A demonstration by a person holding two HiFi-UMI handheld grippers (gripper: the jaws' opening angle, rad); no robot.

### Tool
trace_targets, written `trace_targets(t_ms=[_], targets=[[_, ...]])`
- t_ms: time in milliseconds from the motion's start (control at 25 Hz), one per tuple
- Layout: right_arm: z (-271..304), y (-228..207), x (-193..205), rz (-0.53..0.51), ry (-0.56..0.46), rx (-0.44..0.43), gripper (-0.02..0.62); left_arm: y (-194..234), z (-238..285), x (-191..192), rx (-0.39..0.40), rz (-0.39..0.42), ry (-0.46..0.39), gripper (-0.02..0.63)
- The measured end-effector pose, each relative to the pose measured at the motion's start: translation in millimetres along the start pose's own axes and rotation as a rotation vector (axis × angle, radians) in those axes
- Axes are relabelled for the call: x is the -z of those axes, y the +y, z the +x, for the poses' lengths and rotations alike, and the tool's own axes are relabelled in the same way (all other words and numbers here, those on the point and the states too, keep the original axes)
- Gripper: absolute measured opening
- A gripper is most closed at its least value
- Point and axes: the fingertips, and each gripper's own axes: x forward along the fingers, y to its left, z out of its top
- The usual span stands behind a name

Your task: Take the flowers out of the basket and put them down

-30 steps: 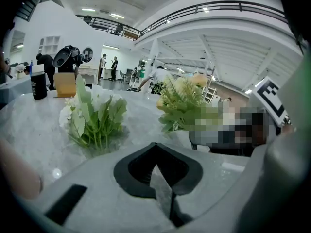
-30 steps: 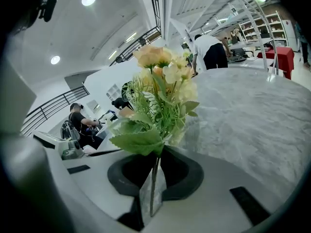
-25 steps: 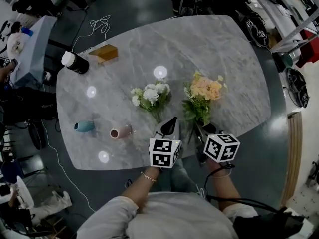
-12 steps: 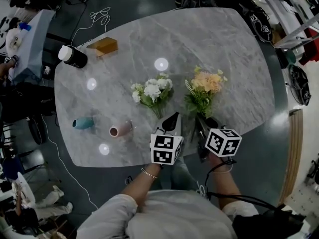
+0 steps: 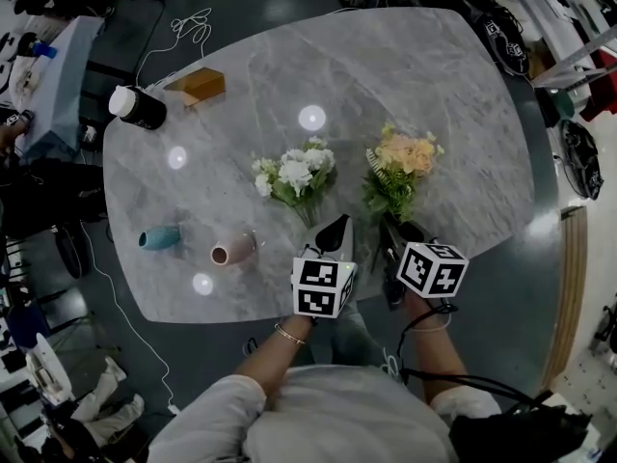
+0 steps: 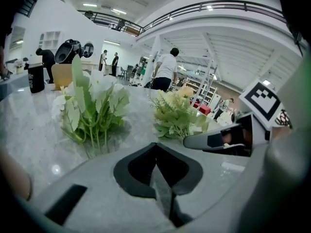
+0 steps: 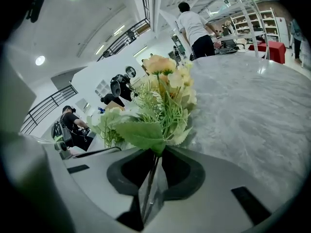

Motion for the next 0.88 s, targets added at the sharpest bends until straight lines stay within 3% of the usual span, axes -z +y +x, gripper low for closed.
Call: trace_targets(t_ms=[320,880], targets=[[-3.7,-4.0,-0.2,-0.048,0.01,0.062,0.044,-3.5,-1.4,-6.3,0.012,0.006,-0.008,0.011],[-19.3,-15.4,18.5,0.002,0.034,0.133,0.11,-7.8,-11.6,-8.0,0.032,0.022,-0.016,0.011]])
